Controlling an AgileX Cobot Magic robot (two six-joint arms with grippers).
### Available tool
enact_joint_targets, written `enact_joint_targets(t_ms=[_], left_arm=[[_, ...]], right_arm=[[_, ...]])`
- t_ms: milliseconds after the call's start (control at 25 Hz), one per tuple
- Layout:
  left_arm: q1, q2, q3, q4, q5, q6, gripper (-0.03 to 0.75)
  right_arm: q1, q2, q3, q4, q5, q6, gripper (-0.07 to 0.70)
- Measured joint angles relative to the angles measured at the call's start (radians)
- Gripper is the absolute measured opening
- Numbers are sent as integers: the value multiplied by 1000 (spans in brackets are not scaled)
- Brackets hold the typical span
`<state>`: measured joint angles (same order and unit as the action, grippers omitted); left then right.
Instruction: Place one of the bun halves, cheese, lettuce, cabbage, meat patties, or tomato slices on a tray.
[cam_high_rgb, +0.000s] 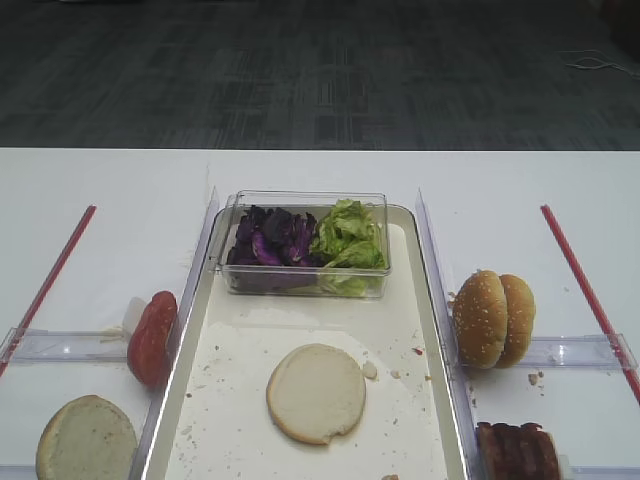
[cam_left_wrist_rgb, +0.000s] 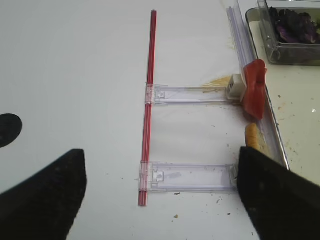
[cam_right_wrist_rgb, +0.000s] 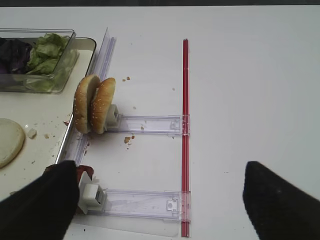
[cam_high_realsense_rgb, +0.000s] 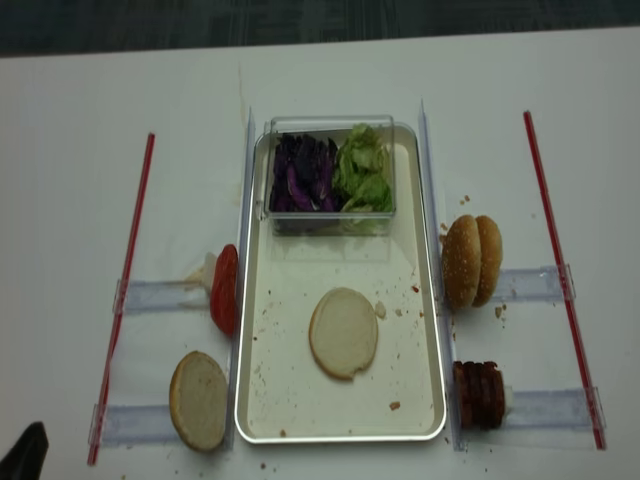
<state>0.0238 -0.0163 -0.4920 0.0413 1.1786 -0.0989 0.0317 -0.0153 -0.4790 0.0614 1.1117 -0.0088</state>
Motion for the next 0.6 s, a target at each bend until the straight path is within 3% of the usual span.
enact_joint_targets(t_ms=[600], left_arm=[[0, 0, 0, 0, 0, 2, 600]], right_arm=[[0, 0, 0, 0, 0, 0, 689]])
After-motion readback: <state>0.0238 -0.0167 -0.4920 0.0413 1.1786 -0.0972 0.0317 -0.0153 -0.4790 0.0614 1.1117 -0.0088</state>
